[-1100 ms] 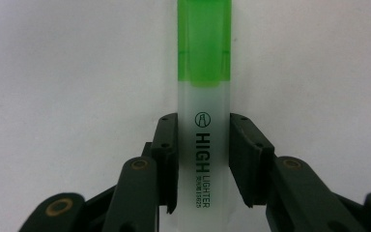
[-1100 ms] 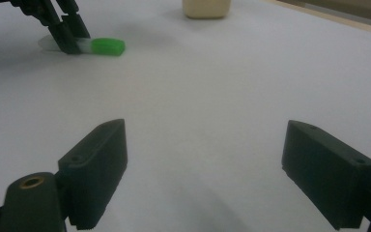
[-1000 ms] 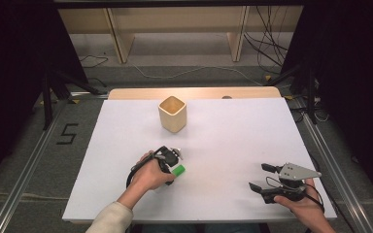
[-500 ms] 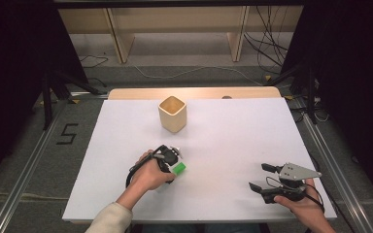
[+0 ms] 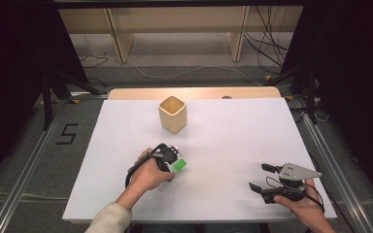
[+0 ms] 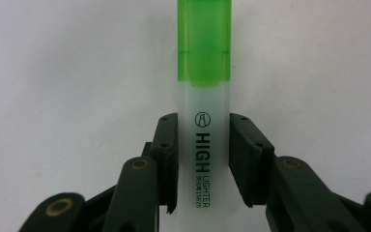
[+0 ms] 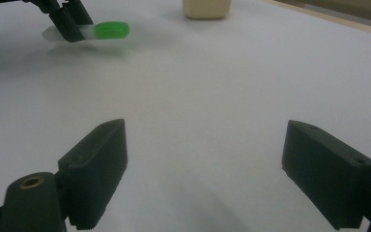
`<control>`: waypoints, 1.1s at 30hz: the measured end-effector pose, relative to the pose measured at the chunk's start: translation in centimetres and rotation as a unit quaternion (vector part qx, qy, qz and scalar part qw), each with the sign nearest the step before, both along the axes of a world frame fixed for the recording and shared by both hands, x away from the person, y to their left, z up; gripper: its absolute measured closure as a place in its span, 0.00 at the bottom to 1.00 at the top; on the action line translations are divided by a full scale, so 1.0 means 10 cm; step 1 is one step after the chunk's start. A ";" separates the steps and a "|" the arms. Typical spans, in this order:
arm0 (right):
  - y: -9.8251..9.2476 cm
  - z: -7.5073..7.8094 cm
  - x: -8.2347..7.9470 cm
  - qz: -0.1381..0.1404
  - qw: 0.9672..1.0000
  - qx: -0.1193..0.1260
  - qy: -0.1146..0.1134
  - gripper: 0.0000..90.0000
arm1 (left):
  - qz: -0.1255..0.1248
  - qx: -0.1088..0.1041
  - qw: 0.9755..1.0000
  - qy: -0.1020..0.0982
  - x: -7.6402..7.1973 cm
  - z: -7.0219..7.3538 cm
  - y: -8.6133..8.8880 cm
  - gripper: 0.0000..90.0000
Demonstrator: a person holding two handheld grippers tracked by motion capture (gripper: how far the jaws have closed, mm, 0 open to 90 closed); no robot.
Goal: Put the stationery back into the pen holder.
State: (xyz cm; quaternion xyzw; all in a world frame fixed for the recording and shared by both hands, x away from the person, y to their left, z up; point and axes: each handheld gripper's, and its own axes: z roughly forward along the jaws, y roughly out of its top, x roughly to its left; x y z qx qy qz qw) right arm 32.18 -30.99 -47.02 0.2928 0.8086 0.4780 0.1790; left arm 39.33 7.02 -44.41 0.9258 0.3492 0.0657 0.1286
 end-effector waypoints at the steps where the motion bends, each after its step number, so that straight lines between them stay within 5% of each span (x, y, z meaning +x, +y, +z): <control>1: 0.00 0.00 0.00 0.000 1.000 0.000 0.000 0.19 | -0.002 0.000 1.000 -0.002 0.00 0.01 0.00 0.73; 17: 0.00 0.00 0.00 -0.001 1.000 0.000 0.002 0.19 | 0.020 -0.038 0.998 -0.048 0.02 0.06 0.04 0.73; 33: 0.00 0.00 -0.01 -0.001 1.000 0.002 0.004 0.19 | 0.046 -0.101 0.988 -0.109 0.05 0.09 0.11 0.73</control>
